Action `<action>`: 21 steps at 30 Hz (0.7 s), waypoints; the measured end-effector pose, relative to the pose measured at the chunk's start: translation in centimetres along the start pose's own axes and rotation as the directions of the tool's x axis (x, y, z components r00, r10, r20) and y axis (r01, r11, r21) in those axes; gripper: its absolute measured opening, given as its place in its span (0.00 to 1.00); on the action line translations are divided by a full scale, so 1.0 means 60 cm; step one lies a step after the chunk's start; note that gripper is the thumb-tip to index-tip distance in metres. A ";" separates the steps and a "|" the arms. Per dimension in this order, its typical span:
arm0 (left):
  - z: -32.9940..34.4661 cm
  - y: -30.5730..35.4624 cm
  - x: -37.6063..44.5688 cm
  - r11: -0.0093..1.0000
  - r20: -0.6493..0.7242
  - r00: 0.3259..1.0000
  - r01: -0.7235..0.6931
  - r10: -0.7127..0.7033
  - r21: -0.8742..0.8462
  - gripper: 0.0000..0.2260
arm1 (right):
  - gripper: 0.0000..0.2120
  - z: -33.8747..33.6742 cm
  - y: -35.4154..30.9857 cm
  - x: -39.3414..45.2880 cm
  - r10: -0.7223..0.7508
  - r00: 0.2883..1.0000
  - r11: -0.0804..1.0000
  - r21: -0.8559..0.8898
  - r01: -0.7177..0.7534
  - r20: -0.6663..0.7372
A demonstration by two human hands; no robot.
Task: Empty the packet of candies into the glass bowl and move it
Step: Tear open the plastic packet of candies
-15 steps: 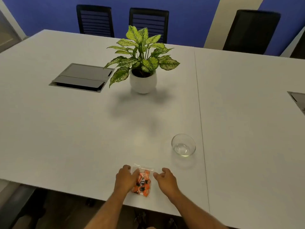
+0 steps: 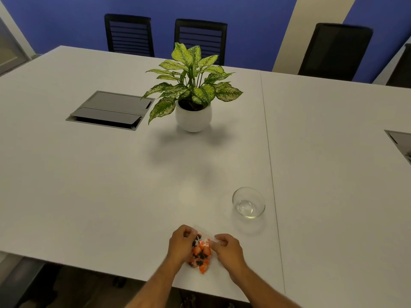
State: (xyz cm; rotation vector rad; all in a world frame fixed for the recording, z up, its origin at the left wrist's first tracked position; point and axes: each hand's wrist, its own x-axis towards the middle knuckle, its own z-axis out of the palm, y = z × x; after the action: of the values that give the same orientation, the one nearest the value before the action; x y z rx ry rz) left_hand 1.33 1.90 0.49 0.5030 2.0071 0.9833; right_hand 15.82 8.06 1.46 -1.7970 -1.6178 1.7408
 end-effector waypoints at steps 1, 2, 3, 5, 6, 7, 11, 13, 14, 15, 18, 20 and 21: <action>0.004 0.005 -0.002 1.000 0.015 1.000 -0.023 0.023 -0.015 0.04 | 0.13 -0.006 -0.001 -0.003 -0.041 0.999 0.999 -0.029 0.040 -0.025; 0.008 0.010 -0.004 0.999 0.036 0.999 -0.040 0.041 -0.029 0.04 | 0.10 -0.012 -0.002 -0.006 -0.086 0.995 0.995 -0.053 0.083 -0.050; 0.012 0.016 -0.007 0.998 0.054 0.997 -0.054 0.056 -0.039 0.04 | 0.08 -0.018 -0.003 -0.008 -0.131 0.989 0.989 -0.074 0.125 -0.071; 0.021 0.025 -0.011 0.995 0.091 0.992 -0.078 0.083 -0.054 0.05 | 0.07 -0.030 -0.006 -0.015 -0.204 0.974 0.975 -0.106 0.194 -0.100; 0.026 0.029 -0.011 0.994 0.111 0.989 -0.093 0.099 -0.059 0.05 | 0.07 -0.036 -0.008 -0.019 -0.230 0.967 0.969 -0.120 0.217 -0.111; 0.030 0.033 -0.013 0.993 0.131 0.985 -0.106 0.113 -0.059 0.05 | 0.07 -0.042 -0.010 -0.022 -0.250 0.960 0.963 -0.134 0.234 -0.123; 0.046 0.047 -0.014 0.986 0.195 0.970 -0.129 0.147 -0.101 0.05 | 0.07 -0.057 -0.012 -0.031 -0.309 0.938 0.939 -0.208 0.274 -0.160; 0.052 0.055 -0.015 0.985 0.221 0.964 -0.122 0.147 -0.124 0.06 | 0.05 -0.063 -0.014 -0.033 -0.315 0.935 0.931 -0.243 0.273 -0.159; 0.055 0.059 -0.015 0.984 0.235 0.961 -0.118 0.148 -0.135 0.06 | 0.03 -0.067 -0.015 -0.033 -0.315 0.936 0.929 -0.255 0.269 -0.159; 0.057 0.062 -0.015 0.983 0.249 0.957 -0.116 0.149 -0.145 0.07 | 0.02 -0.071 -0.017 -0.034 -0.314 0.936 0.927 -0.264 0.266 -0.159; 0.064 0.071 -0.015 0.980 0.277 0.948 -0.113 0.155 -0.163 0.08 | 0.04 -0.082 -0.024 -0.036 -0.319 0.931 0.925 -0.273 0.266 -0.176; 0.070 0.076 -0.014 0.979 0.279 0.947 -0.119 0.162 -0.163 0.08 | 0.05 -0.089 -0.030 -0.038 -0.324 0.925 0.927 -0.263 0.269 -0.196; 0.074 0.078 -0.013 0.980 0.266 0.950 -0.127 0.165 -0.153 0.07 | 0.05 -0.092 -0.032 -0.039 -0.322 0.923 0.930 -0.252 0.267 -0.209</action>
State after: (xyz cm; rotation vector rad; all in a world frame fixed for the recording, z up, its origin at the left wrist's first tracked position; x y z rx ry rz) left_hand 5.39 6.31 3.04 0.6840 1.6601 1.0659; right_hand 19.72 10.05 6.00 -1.6646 -1.9118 1.1974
